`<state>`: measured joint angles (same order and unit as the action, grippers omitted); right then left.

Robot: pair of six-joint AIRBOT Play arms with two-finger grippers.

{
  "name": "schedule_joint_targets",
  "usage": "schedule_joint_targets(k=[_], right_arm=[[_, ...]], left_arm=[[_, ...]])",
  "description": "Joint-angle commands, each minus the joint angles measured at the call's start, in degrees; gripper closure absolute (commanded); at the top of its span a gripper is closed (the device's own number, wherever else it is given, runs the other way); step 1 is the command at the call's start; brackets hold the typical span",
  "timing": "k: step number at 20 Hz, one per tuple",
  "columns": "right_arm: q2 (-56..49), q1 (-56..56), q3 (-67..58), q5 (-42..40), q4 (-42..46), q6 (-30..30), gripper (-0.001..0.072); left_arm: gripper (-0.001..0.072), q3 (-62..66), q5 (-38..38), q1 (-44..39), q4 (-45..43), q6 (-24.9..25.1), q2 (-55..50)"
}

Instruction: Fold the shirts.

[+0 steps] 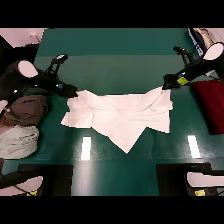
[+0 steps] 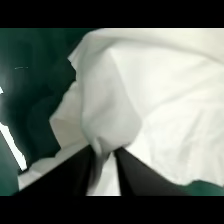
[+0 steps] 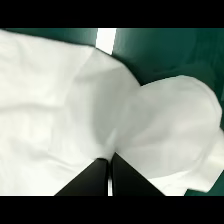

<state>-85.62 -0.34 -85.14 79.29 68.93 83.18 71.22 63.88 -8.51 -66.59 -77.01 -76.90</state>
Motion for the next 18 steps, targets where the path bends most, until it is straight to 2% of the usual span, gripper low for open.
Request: schedule_joint_targets(k=[1,2,4,8,11,15,18], right_arm=[[-3.2,-1.1,-3.1,-6.4,-0.3,-0.1,0.0393],[-3.2,-2.1,-4.9,-6.2,-0.3,-0.1,0.0263],[-3.1,-4.2,-9.1,-2.8,-0.5,-0.1,0.0264],[0.3,-6.3,-11.2,2.8,-0.4,-0.2,0.0264],[2.9,-5.8,-11.2,4.3,-0.4,-0.2,0.0264],[4.9,-3.3,-11.2,4.9,-0.4,-0.2,0.0264],[5.0,-0.7,-11.2,5.2,-0.3,-0.2,0.0264]], left_arm=[[0.0149,4.8,-4.7,4.7,-0.2,-2.8,-5.8],[0.0149,6.4,-4.7,7.2,0.3,-2.7,-5.7],[0.0149,8.7,-3.0,12.0,3.0,-1.8,-5.7],[0.0149,6.9,3.1,17.3,6.2,5.8,-6.5],[0.0149,1.8,4.3,17.7,9.5,10.0,-8.6],[0.0149,-5.8,2.8,17.7,19.6,15.8,-13.1],[0.0149,-7.4,2.8,17.7,23.0,17.0,-16.6]])
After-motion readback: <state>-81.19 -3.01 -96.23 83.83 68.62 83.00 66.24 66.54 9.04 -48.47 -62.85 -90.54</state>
